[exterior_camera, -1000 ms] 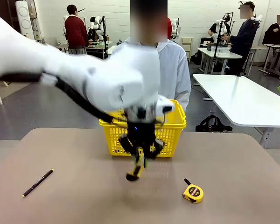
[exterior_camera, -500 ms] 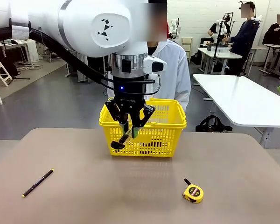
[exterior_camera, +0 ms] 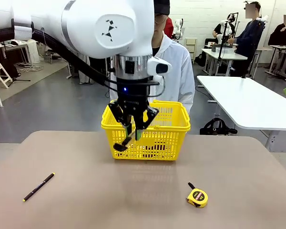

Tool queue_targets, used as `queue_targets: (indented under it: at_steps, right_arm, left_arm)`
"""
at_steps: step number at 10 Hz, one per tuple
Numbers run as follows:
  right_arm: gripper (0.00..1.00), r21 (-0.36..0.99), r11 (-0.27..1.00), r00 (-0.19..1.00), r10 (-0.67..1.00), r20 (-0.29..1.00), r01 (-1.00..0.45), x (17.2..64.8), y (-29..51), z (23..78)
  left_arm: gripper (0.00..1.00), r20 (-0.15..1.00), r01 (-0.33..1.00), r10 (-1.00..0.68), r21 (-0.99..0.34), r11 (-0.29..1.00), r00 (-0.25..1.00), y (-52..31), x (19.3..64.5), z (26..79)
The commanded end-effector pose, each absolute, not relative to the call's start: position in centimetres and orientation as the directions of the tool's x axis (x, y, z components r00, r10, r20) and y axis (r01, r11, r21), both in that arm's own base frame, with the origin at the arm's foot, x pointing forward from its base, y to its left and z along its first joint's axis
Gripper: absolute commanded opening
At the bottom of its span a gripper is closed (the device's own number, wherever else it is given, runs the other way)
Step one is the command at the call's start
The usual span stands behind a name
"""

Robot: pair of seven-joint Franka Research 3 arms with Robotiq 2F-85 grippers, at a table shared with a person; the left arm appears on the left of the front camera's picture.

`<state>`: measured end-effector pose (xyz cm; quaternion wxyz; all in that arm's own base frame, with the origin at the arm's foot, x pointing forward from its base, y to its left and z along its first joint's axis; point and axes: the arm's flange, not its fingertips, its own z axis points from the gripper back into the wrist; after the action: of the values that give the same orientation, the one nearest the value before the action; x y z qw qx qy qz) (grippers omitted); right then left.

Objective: Place the items the person wants into the basket.
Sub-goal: Pick up the item the person points to and place it in the Market Basket.

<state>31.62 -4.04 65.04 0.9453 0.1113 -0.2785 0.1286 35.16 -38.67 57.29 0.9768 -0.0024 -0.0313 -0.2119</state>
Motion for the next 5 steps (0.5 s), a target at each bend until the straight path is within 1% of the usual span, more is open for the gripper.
queue_targets:
  at_steps: [1,2,3,5]
  right_arm:
    - [1.0,0.138,0.943,0.816,0.182,0.548,-0.302,31.6,-4.0,64.9]
    - [1.0,0.138,0.943,0.816,0.182,0.548,-0.302,31.6,-4.0,64.9]
    - [1.0,0.138,0.943,0.816,0.182,0.548,-0.302,31.6,-4.0,64.9]
    - [1.0,0.138,0.943,0.816,0.182,0.548,-0.302,31.6,-4.0,64.9]
  left_arm:
    - [0.26,0.015,0.551,-0.55,-0.014,0.835,0.835,-37.0,42.7,59.6]
    - [0.26,0.011,0.626,-0.626,-0.006,0.78,0.78,-36.3,45.9,60.2]
    - [0.26,-0.034,0.689,-0.689,0.023,0.724,0.724,-36.0,49.3,60.7]
    - [0.26,-0.054,0.743,-0.742,0.056,0.666,0.669,-36.1,53.3,59.8]
